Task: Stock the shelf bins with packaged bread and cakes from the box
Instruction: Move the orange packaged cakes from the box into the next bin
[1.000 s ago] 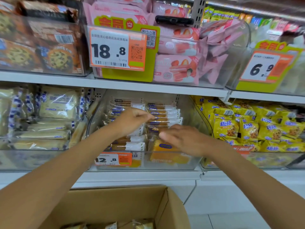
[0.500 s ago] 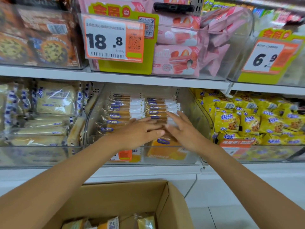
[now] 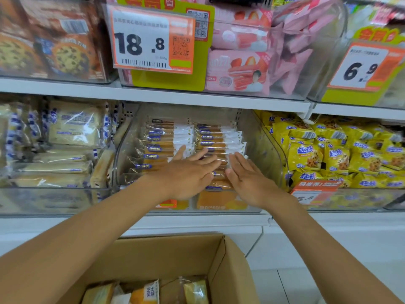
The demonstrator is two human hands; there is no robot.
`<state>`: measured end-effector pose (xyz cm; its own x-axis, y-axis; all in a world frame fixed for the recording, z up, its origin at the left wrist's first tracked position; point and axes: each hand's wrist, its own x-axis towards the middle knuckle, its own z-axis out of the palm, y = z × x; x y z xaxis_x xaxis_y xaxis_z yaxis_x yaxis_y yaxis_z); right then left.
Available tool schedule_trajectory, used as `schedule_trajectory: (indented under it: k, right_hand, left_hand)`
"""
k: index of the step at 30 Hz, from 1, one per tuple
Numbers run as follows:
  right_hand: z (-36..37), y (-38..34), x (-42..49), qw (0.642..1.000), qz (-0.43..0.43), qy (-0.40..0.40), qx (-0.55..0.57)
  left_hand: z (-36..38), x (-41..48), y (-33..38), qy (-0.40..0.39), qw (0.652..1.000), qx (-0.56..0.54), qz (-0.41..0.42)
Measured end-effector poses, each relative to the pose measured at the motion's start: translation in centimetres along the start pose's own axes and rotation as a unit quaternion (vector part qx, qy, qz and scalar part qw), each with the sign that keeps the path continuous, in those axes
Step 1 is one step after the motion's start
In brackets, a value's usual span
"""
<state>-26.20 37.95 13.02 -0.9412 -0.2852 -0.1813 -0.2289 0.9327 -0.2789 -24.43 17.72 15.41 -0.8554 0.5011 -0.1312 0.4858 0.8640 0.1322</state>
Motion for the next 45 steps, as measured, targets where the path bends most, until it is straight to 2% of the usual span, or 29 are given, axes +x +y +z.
schedule_trajectory:
  k: [2,7,9,12,13,17,23,27,29,31,33,35,36,37,39,41,43,45]
  right_hand:
    - [-0.3,-0.8,0.2,0.999,0.017,-0.029,-0.009]
    - [-2.1,0.2,-0.8,0.997,-0.022,-0.072,0.006]
    - [-2.3,0.0,-0.7,0.999,-0.005,-0.028,0.015]
    - [-2.3,-1.5,0.2,0.996,0.004,0.092,0.012]
    - [-2.1,-1.9,0.6,0.996,-0.005,0.093,-0.004]
    - [-0.6,-2.2,2.3,0.999,-0.030,0.012,0.004]
    - [-0.6,-1.3,3.0,0.999,-0.037,-0.026,0.021]
    - [-1.1,-2.1,3.0,0.999,-0.017,-0.047,-0.022]
    - [-1.4,-2.6,2.3,0.997,-0.008,-0.047,-0.059]
    - [-1.8,-2.8,1.5,0.996,-0.005,-0.010,-0.089]
    - [-2.0,-3.1,0.4,0.992,-0.020,0.092,-0.079]
    - [-1.4,-4.0,-1.1,0.974,-0.056,0.217,-0.025]
    - [-0.7,-4.7,-2.1,0.964,-0.076,0.256,-0.001]
    - [0.3,-5.6,-3.4,0.955,-0.096,0.282,0.010]
    - [3.1,-7.2,-5.6,0.942,-0.128,0.310,0.027]
    - [6.3,-8.6,-7.6,0.945,-0.148,0.283,0.062]
    - [9.9,-9.4,-9.0,0.964,-0.148,0.199,0.098]
    - [14.1,-9.5,-9.6,0.983,-0.132,0.096,0.089]
  left_hand:
    - [0.4,-0.5,-0.9,-0.018,1.000,-0.016,-0.001]
    - [0.6,-1.1,-1.3,-0.041,0.999,-0.016,0.002]
    - [0.1,-0.8,-1.4,-0.018,0.999,-0.048,-0.011]
    - [-0.3,-0.8,-1.9,0.019,0.999,-0.023,-0.031]
    - [-0.3,-0.7,-2.0,0.011,0.999,-0.015,-0.041]
    - [0.4,-0.3,-2.3,-0.007,0.997,-0.041,-0.064]
    - [1.2,0.2,-2.9,-0.020,0.998,-0.034,-0.057]
    - [0.9,0.8,-3.0,-0.046,0.996,-0.028,-0.077]
    - [0.6,0.0,-2.5,-0.031,0.996,-0.040,-0.073]
    - [0.1,-1.3,-2.1,0.014,0.995,-0.073,-0.073]
    - [-0.4,-2.9,-1.9,0.093,0.985,-0.117,-0.090]
    - [-0.4,-5.1,-1.4,0.213,0.961,-0.136,-0.112]
    - [-0.1,-6.4,-0.9,0.264,0.945,-0.147,-0.128]
    - [0.3,-7.8,-0.4,0.283,0.933,-0.164,-0.150]
    - [1.8,-10.4,0.4,0.252,0.924,-0.212,-0.195]
    - [4.5,-12.5,0.3,0.167,0.930,-0.246,-0.218]
    - [8.1,-14.4,-0.6,0.084,0.933,-0.260,-0.233]
    - [12.5,-16.1,-2.0,0.032,0.922,-0.276,-0.270]
